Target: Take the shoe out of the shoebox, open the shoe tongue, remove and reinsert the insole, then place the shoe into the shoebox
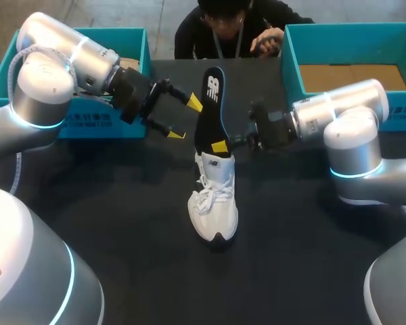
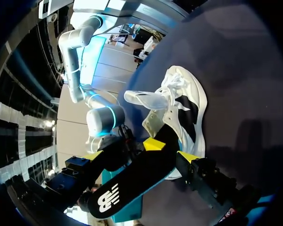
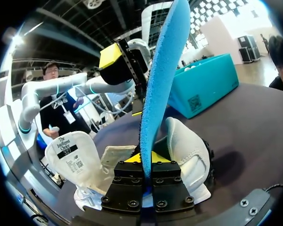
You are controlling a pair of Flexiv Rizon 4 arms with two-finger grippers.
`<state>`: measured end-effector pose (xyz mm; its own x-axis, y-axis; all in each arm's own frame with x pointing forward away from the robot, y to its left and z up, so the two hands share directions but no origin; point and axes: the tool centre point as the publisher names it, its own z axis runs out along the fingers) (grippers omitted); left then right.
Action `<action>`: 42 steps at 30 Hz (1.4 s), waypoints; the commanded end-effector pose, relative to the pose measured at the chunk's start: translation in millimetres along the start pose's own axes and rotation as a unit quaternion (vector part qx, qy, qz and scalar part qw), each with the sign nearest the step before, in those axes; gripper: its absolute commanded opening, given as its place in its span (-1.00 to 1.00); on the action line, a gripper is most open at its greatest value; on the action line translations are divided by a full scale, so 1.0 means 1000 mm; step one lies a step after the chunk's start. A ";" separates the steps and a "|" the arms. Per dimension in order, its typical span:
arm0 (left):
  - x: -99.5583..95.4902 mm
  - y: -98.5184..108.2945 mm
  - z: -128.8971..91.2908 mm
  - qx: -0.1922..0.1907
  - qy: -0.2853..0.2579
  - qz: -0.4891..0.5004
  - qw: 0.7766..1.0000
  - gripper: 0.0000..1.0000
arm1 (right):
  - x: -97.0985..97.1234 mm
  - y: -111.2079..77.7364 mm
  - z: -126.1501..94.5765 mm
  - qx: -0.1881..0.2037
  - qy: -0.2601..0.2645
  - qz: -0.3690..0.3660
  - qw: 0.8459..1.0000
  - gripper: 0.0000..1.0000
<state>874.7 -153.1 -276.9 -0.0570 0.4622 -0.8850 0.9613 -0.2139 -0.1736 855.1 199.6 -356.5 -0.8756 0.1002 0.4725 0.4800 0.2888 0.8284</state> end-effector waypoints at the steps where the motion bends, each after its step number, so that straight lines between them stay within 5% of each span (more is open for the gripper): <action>1: 0.000 0.001 0.001 0.001 0.000 0.002 1.000 1.00 | 0.001 -0.001 0.000 0.001 -0.006 -0.005 1.000 -1.00; 8: -0.001 0.001 0.004 0.004 -0.001 0.005 1.000 1.00 | 0.003 0.006 -0.002 0.002 -0.010 -0.015 1.000 -0.51; 25: 0.001 -0.002 0.005 0.007 -0.002 0.003 1.000 1.00 | 0.004 0.023 0.002 -0.004 -0.005 -0.036 0.999 -0.36; 30: 0.001 -0.002 0.005 0.008 -0.003 0.003 1.000 1.00 | 0.001 0.029 0.002 -0.020 0.011 -0.039 0.999 -0.48; 34: 0.001 -0.003 0.005 0.009 -0.001 0.003 1.000 1.00 | -0.001 0.031 0.004 -0.011 0.029 -0.032 0.999 -0.99; 42: 0.001 -0.003 0.003 0.008 0.001 0.002 1.000 1.00 | 0.000 0.023 0.004 -0.007 0.030 -0.028 0.999 -1.00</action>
<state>871.9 -155.6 -279.9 -0.0552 0.4607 -0.8859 0.9561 -0.2315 -0.1799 866.1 208.8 -335.6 -0.8969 0.0258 0.4416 0.4306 0.2788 0.8584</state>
